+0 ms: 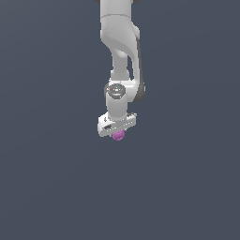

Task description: Pick up the object and move it to a goal position.

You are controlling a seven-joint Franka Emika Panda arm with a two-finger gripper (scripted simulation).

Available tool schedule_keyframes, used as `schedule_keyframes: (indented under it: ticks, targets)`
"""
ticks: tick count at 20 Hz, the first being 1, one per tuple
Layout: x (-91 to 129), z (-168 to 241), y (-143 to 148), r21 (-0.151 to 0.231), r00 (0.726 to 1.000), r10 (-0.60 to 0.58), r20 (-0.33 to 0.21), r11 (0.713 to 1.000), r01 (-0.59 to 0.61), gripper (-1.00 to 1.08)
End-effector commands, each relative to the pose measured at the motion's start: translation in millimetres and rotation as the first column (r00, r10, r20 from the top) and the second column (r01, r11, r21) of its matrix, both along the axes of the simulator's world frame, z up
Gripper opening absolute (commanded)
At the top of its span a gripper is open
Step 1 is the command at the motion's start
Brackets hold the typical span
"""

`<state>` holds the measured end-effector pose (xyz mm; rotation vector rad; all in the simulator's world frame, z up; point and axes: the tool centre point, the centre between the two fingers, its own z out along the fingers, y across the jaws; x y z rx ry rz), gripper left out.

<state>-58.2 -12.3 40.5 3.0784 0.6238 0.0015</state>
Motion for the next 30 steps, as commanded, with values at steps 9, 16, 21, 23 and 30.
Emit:
schedule_keyframes:
  ticks: [9,16,21,23,30]
  targets:
    - [5,10,36,0.0,1.0,0.0,0.0,1.0,0.0,-1.0]
    - [15,30,104,0.0,1.0,0.001,-0.001,1.0,-0.001,-1.0]
    - [24,44,154,0.0,1.0,0.001,-0.001,1.0,-0.001,-1.0]
    - [27,48,168,0.0,1.0,0.001,-0.001,1.0,-0.001,-1.0]
    - [34,56,196,0.0,1.0,0.001,-0.001,1.0,-0.001,-1.0]
